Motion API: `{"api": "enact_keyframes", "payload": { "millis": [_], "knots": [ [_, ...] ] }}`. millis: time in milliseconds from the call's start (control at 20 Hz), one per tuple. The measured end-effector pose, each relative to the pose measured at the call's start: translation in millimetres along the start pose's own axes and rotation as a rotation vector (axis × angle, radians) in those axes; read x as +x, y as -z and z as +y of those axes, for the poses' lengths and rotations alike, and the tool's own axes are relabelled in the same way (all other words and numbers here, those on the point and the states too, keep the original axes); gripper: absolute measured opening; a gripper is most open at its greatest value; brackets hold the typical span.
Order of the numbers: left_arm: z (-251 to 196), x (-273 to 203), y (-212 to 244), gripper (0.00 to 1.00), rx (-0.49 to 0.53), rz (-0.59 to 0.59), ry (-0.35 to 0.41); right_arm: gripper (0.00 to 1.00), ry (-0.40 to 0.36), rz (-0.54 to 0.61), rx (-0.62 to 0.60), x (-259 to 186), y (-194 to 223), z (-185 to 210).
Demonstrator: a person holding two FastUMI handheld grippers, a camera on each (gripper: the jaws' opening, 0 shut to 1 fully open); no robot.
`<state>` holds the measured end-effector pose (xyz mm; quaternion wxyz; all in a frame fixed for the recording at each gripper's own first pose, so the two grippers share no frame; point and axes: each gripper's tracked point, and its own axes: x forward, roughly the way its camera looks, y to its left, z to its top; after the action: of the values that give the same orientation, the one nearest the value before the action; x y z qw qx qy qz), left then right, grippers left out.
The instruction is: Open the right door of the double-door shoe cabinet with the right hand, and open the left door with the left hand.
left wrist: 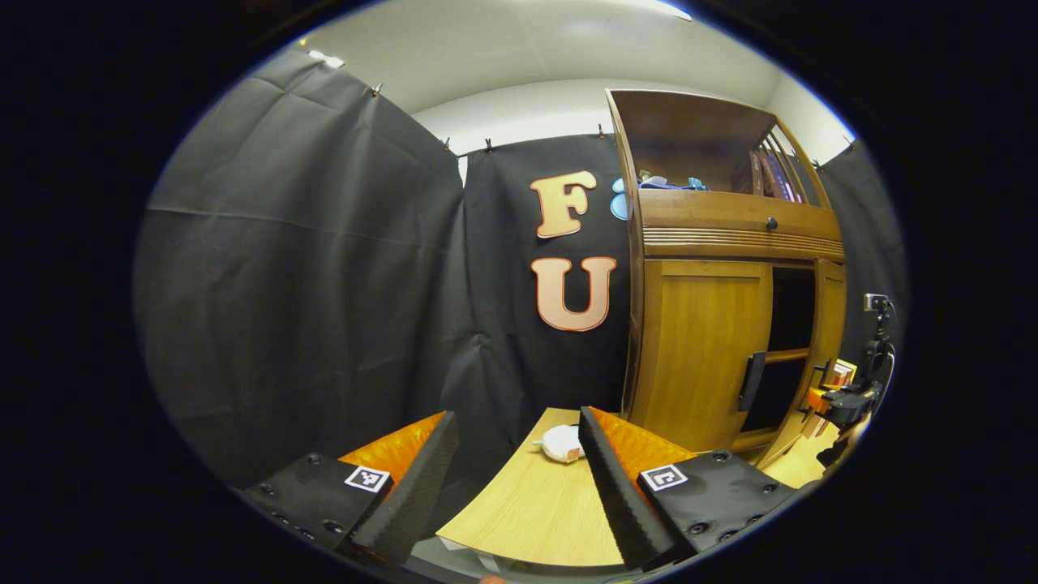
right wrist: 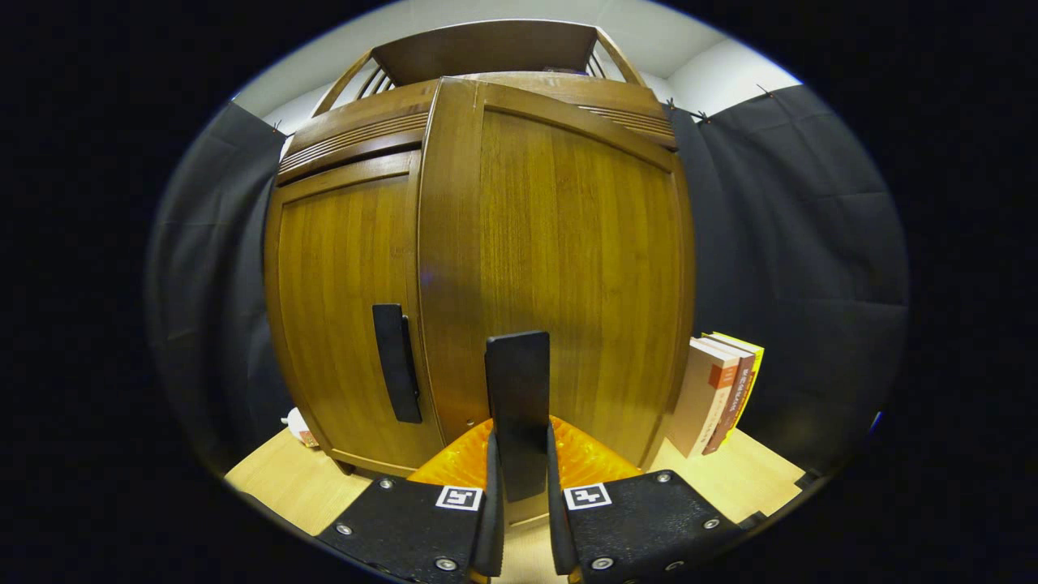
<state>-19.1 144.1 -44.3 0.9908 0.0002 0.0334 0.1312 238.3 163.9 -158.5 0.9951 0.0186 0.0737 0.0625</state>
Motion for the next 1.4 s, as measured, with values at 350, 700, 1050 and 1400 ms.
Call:
{"api": "enact_keyframes", "payload": {
  "millis": [350, 700, 1050, 1400],
  "knots": [
    [-8, 10, -7, 0.93, 0.016, -0.025, 0.032, 0.18, 0.066, 0.014, 0.003, -20, 1, -23],
    [-37, 17, -4, 0.93, 0.005, -0.017, 0.096, 0.12, 0.163, 0.015, 0.012, -38, 1, -51],
    [-83, 24, -5, 0.93, 0.003, -0.010, 0.162, 0.02, 0.196, 0.015, 0.023, -47, 2, -73],
    [-136, 18, -10, 0.93, 0.013, -0.014, 0.206, 0.00, 0.157, 0.019, 0.033, -51, 1, -87]
  ]
}}
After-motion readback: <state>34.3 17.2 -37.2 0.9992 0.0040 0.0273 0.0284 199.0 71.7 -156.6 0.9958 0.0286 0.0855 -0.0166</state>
